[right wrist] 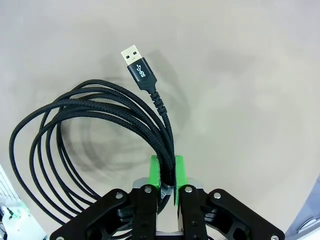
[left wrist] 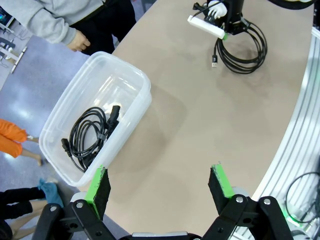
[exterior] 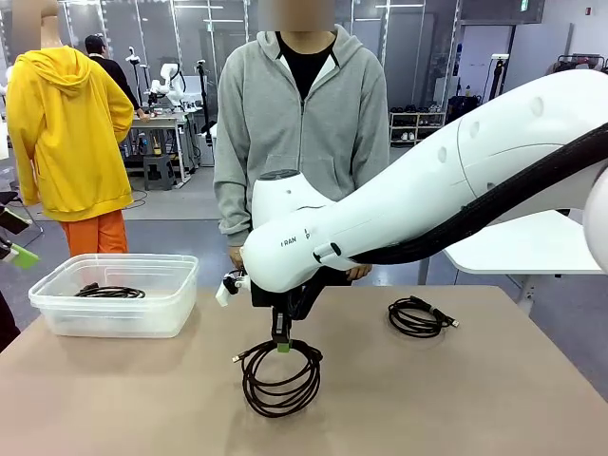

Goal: Organize and store the cables.
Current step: Place the USB Extension Cable into the Organizing box.

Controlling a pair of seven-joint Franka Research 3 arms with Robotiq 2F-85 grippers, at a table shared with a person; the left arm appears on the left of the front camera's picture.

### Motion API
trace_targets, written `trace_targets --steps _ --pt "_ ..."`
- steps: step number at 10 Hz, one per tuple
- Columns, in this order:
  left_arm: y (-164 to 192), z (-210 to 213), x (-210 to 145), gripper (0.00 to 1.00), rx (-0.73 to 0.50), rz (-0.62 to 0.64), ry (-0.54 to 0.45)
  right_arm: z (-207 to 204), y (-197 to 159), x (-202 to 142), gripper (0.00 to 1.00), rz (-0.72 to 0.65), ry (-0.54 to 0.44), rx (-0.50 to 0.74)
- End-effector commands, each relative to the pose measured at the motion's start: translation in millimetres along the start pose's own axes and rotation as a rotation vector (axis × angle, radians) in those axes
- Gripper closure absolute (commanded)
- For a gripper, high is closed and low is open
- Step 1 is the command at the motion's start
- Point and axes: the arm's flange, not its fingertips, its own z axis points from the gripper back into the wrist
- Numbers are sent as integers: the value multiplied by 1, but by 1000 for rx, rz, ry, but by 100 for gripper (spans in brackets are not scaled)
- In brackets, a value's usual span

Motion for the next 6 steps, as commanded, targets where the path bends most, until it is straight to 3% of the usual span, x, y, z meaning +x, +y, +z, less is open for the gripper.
trace_targets --steps 1,5,6 --pt "0 1 3 0 9 9 9 -6 2 -6 100 45 -14 -21" --pt "0 1 3 0 9 9 9 -28 8 -5 100 94 -8 -54" --pt "0 1 3 0 9 9 9 -26 10 -5 77 87 3 -61"
